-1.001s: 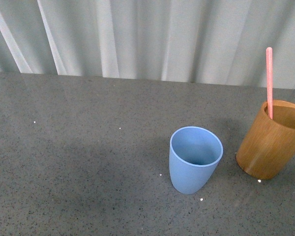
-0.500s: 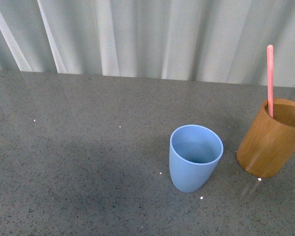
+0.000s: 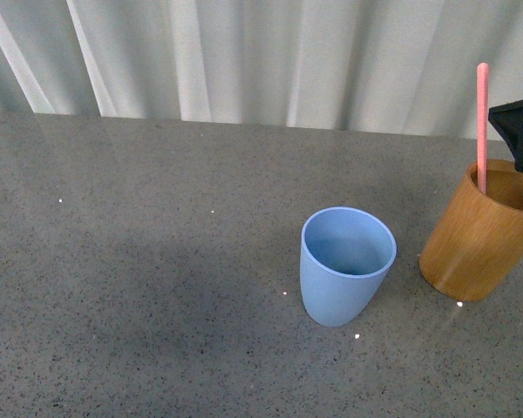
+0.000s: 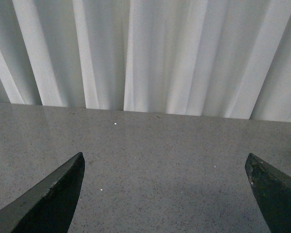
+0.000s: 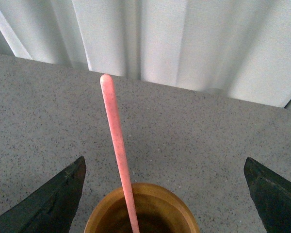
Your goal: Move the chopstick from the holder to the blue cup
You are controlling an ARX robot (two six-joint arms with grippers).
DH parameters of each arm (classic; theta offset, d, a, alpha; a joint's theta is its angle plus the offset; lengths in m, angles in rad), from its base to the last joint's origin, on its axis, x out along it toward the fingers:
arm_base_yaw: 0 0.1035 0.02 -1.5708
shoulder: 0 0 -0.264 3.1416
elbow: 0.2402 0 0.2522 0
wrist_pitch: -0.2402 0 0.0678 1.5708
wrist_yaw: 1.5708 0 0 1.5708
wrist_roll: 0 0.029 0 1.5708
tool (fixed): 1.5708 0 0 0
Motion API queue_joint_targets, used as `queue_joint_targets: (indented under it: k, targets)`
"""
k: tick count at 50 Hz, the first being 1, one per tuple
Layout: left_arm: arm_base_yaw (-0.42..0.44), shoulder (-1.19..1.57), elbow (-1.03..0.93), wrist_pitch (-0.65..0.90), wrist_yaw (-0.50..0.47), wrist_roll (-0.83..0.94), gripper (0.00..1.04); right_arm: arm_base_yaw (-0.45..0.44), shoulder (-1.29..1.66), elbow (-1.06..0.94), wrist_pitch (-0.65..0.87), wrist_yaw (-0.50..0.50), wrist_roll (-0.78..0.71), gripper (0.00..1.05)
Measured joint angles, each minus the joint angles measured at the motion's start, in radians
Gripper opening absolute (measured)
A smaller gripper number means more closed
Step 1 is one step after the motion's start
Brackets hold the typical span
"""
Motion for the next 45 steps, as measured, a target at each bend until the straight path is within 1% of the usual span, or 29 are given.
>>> queue_joint_targets:
  k: [31,45]
  targets:
    - [0.000,0.000,0.000,0.000,0.000,0.000,0.98,0.056,0.157,0.150,0.026,0.033,0.029,0.95]
    - [0.000,0.000,0.000,0.000,0.000,0.000,0.98,0.090,0.185,0.167,0.023,0.045,0.030,0.95]
